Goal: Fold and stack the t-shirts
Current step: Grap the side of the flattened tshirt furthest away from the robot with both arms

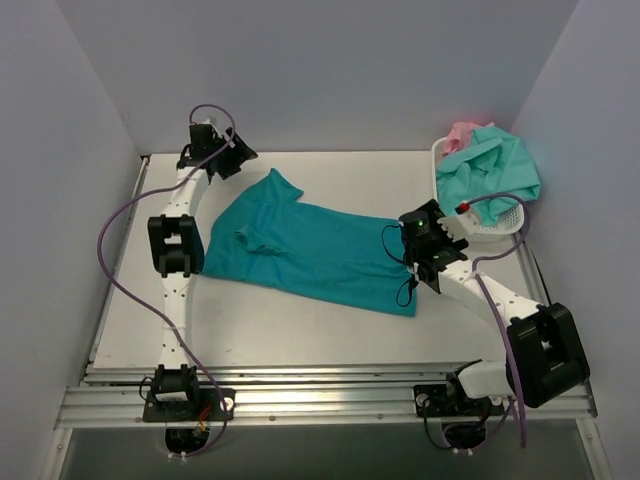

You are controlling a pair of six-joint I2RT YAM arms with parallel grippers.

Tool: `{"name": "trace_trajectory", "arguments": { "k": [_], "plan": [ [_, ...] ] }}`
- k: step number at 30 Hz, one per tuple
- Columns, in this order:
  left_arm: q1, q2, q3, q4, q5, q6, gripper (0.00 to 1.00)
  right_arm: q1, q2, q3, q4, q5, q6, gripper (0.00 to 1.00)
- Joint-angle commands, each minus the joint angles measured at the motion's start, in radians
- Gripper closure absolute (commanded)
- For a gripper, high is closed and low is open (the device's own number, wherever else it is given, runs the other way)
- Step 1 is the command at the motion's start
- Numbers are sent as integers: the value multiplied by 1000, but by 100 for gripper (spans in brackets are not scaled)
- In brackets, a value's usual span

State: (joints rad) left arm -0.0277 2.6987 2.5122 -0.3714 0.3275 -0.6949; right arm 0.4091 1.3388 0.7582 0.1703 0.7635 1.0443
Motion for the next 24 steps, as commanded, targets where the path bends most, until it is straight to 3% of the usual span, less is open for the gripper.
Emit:
{"name": "trace_trajectory", "arguments": {
  "k": [1, 8, 18, 21, 24],
  "plan": [
    [-30, 55, 68, -66, 51, 60, 15, -21, 3, -14, 38, -7, -21, 21],
    [-95, 108, 169, -169, 25, 133, 15, -38, -52, -54, 43, -26, -26, 21],
    [-170, 116, 163, -224, -25, 186, 18, -50, -145, -103, 14, -24, -21, 21],
    [-175, 108, 145, -224, -48, 189, 31, -50, -161, -111, 8, -27, -20, 21],
    [-173, 98, 122, -216, -77, 186, 54, -50, -159, -122, 17, -30, -17, 25]
  ]
}}
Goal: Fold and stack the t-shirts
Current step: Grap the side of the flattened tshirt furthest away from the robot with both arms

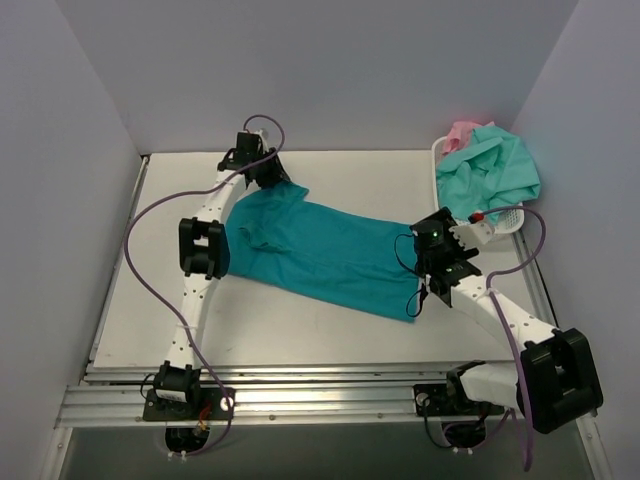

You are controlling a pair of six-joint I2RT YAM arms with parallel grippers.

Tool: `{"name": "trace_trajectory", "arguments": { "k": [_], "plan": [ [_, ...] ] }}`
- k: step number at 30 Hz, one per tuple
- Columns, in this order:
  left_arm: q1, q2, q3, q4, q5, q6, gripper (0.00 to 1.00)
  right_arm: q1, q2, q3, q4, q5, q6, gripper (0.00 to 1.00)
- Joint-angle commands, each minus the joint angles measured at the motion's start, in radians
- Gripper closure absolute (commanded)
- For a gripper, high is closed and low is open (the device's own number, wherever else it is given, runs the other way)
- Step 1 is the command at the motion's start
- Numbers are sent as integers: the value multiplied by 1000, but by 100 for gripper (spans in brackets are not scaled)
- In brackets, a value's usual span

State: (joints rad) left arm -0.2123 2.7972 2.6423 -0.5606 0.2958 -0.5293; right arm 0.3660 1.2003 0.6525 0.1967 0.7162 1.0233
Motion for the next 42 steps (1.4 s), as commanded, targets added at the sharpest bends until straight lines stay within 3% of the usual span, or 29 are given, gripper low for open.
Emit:
{"name": "trace_trajectory", "arguments": {
  "k": [1, 5, 9, 12, 16, 26, 35, 42],
  "plan": [
    [13, -7, -13, -25, -53, 18, 64, -7, -15, -19, -5, 14, 3, 28],
    [13, -15, -27, -13, -79, 15, 79, -7, 16, -36, 20, -1, 6, 36],
    [22, -48, -65, 2, -151, 3, 92, -10, 94, -39, 72, -18, 0, 37],
    [45, -132, -203, 72, -204, -38, 98, -32, 187, 1, 108, -66, -41, 37],
    [79, -277, -443, 188, -260, -74, 98, -59, 317, 116, 133, -127, -89, 35],
    [123, -395, -626, 264, -297, -93, 98, -101, 591, 399, 150, -280, -179, 32],
    [134, -366, -608, 278, -239, -97, 98, -104, 808, 616, 149, -425, -223, 33],
    [134, -364, -610, 284, -228, -93, 98, -99, 900, 705, 138, -445, -229, 34]
  ]
}}
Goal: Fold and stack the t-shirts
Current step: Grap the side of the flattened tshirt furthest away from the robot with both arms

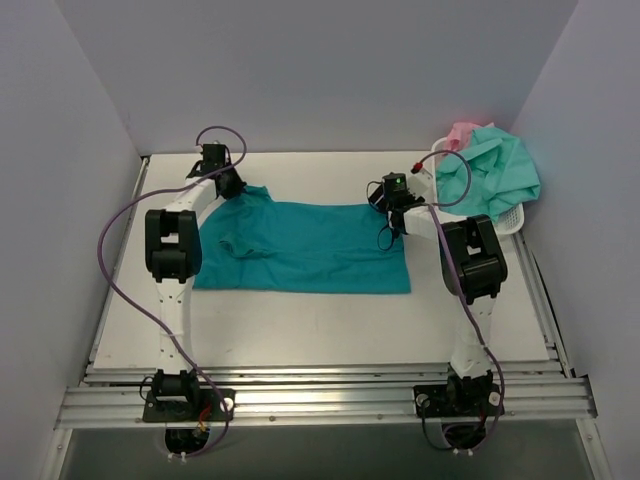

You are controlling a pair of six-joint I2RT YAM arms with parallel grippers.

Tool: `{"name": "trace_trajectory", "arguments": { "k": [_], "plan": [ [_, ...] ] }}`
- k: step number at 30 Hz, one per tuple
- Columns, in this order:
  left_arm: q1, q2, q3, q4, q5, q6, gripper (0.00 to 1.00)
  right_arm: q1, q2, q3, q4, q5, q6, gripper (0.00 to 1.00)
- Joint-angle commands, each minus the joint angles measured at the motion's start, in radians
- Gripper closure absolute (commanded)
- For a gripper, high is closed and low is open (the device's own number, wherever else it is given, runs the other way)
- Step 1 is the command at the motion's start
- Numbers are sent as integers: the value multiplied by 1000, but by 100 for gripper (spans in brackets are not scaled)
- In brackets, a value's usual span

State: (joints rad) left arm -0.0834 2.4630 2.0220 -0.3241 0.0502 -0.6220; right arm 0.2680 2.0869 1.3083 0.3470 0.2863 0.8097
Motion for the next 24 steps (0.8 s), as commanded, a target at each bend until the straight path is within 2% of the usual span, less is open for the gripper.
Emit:
{"name": "trace_trajectory", "arguments": {
  "k": [1, 6, 9, 11, 12, 14, 15, 18, 19, 20, 24],
  "plan": [
    [5, -32, 9, 51, 19, -1, 98, -1, 19, 55, -14, -13, -18, 34],
    [5, -30, 3, 57, 19, 1, 98, -3, 58, 88, -16, -12, -29, 37],
    [5, -30, 0, 59, 20, 1, 98, -4, 81, 108, -17, -6, -37, 43],
    [5, -32, 0, 60, 20, 2, 98, -9, 99, 118, -17, -10, -37, 51],
    [5, -32, -2, 59, 20, 2, 98, -9, 102, 129, -17, -15, -37, 59],
    [5, -35, -3, 62, 19, 5, 98, -13, 117, 140, -19, -19, -38, 66],
    [5, -36, -8, 62, 19, 7, 98, -13, 122, 147, -19, -21, -41, 74],
    [5, -36, -8, 65, 19, 8, 98, -21, 136, 154, -17, -30, -44, 87],
    [5, -36, -9, 66, 19, 8, 98, -23, 139, 155, -14, -35, -44, 96],
    [5, -36, -11, 68, 19, 7, 98, -26, 143, 155, -13, -39, -46, 99],
    [5, -32, -9, 69, 20, 8, 98, -30, 148, 151, -13, -32, -47, 100]
  ]
}}
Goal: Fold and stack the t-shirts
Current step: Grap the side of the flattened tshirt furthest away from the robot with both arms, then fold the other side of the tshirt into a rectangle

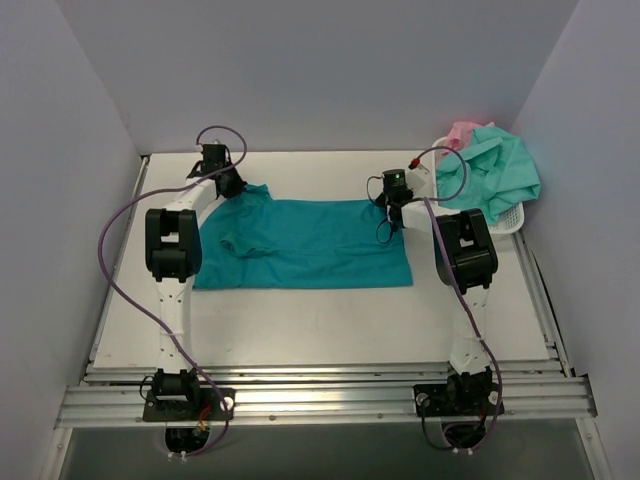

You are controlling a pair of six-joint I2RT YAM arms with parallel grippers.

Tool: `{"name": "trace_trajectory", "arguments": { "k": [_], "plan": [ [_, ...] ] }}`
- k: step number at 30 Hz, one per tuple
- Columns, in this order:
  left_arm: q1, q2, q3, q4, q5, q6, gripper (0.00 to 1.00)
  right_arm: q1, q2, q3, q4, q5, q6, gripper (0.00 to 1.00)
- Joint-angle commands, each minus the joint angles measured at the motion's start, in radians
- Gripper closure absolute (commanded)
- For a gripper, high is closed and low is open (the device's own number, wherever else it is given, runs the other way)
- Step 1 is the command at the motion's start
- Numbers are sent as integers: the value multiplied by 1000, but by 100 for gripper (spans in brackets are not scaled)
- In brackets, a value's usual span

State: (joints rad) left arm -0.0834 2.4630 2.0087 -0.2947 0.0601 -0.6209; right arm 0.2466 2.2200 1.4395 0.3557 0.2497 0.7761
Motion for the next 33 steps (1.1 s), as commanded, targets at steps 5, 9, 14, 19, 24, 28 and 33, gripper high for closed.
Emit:
{"name": "trace_trajectory", "arguments": {
  "k": [5, 9, 14, 19, 24, 28, 33],
  "plan": [
    [5, -33, 8, 34, -6, 12, 98, -15, 12, 16, -23, 11, -20, 100],
    [11, -52, 15, 34, -23, 18, 98, -20, 7, 27, -29, 8, -32, 100],
    [19, -62, 53, 20, -23, 24, 98, -24, 3, 59, -52, 0, -58, 100],
    [24, -88, 53, 39, -17, 39, 98, -24, -14, 81, -61, -10, -74, 100],
    [25, -128, 42, 61, -8, 58, 98, -24, -36, 87, -69, -23, -92, 100],
    [24, -163, 27, 74, 9, 72, 98, -23, -63, 79, -77, -29, -104, 100],
    [14, -208, -4, 88, 12, 90, 98, -21, -108, 52, -77, -36, -113, 100]
  ]
}}
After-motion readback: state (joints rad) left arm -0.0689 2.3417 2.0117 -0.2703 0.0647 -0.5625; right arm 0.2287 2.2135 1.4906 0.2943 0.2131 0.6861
